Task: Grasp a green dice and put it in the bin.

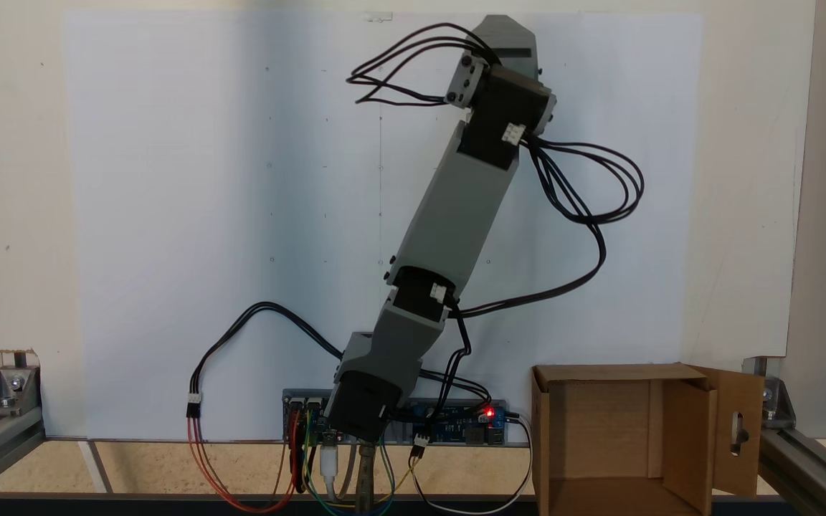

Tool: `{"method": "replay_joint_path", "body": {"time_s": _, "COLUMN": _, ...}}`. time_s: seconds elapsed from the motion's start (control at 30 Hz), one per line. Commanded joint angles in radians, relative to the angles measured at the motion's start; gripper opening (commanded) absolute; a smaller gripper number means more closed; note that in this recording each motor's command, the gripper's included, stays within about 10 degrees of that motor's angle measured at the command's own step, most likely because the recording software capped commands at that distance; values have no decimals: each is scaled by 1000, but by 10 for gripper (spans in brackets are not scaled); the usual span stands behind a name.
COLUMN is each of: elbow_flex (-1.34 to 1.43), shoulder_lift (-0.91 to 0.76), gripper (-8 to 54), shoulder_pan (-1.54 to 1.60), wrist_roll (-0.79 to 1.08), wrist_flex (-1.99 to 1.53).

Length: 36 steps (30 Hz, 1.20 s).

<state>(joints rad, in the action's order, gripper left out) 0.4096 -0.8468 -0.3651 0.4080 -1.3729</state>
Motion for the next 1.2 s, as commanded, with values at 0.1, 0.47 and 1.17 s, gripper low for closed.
{"method": "replay_joint_path", "body": {"time_s": 0.1, "elbow_flex": -97, "shoulder_lift": 32, "gripper": 456, "shoulder_pan": 20, "wrist_roll": 67, "wrist_flex": -100}}
{"method": "replay_joint_path", "body": {"time_s": 0.47, "elbow_flex": -169, "shoulder_lift": 103, "gripper": 457, "shoulder_pan": -12, "wrist_roll": 67, "wrist_flex": -81}}
{"method": "replay_joint_path", "body": {"time_s": 1.17, "elbow_flex": -175, "shoulder_lift": 178, "gripper": 456, "shoulder_pan": -20, "wrist_roll": 67, "wrist_flex": -54}}
